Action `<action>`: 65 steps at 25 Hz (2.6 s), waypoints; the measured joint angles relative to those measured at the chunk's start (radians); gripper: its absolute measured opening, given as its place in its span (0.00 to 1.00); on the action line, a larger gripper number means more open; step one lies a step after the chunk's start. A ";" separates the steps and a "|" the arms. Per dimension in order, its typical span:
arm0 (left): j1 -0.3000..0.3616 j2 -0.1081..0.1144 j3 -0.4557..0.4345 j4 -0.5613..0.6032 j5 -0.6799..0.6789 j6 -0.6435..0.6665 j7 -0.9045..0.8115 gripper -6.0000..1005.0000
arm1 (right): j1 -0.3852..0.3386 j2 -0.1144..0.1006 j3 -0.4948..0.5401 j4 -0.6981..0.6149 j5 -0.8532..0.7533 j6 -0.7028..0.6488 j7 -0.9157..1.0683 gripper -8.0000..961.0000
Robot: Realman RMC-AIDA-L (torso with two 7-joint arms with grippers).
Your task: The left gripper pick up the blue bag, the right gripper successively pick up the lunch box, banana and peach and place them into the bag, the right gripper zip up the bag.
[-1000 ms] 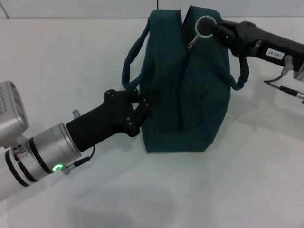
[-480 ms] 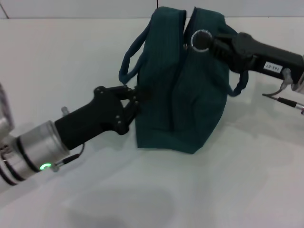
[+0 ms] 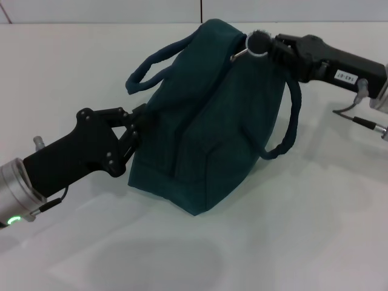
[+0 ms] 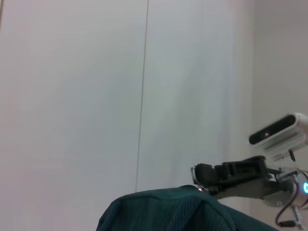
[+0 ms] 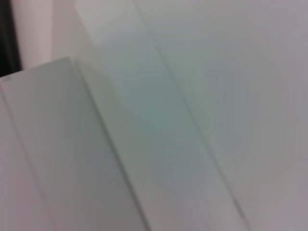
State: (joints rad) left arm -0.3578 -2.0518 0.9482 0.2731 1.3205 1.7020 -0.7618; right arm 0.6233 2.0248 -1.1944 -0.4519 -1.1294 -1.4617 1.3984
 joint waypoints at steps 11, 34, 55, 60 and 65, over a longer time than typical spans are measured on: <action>-0.005 0.008 0.003 0.006 0.003 -0.011 0.003 0.06 | -0.005 -0.005 0.016 -0.006 0.056 0.151 -0.008 0.02; -0.006 0.001 -0.003 -0.005 -0.153 -0.076 -0.087 0.06 | -0.108 -0.006 0.014 0.000 0.056 0.083 -0.062 0.02; -0.003 -0.009 -0.003 -0.005 -0.150 -0.088 -0.099 0.07 | -0.069 -0.002 -0.019 0.071 -0.004 0.365 -0.105 0.02; -0.007 -0.011 0.000 -0.005 -0.149 -0.088 -0.105 0.08 | -0.066 0.000 -0.022 0.083 0.002 0.315 -0.112 0.02; -0.008 -0.019 -0.001 -0.005 -0.148 -0.109 -0.120 0.09 | -0.076 0.000 -0.014 0.076 0.046 0.231 -0.135 0.02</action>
State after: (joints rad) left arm -0.3661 -2.0707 0.9474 0.2685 1.1721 1.5925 -0.8814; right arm 0.5471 2.0245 -1.2087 -0.3759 -1.0830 -1.2306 1.2636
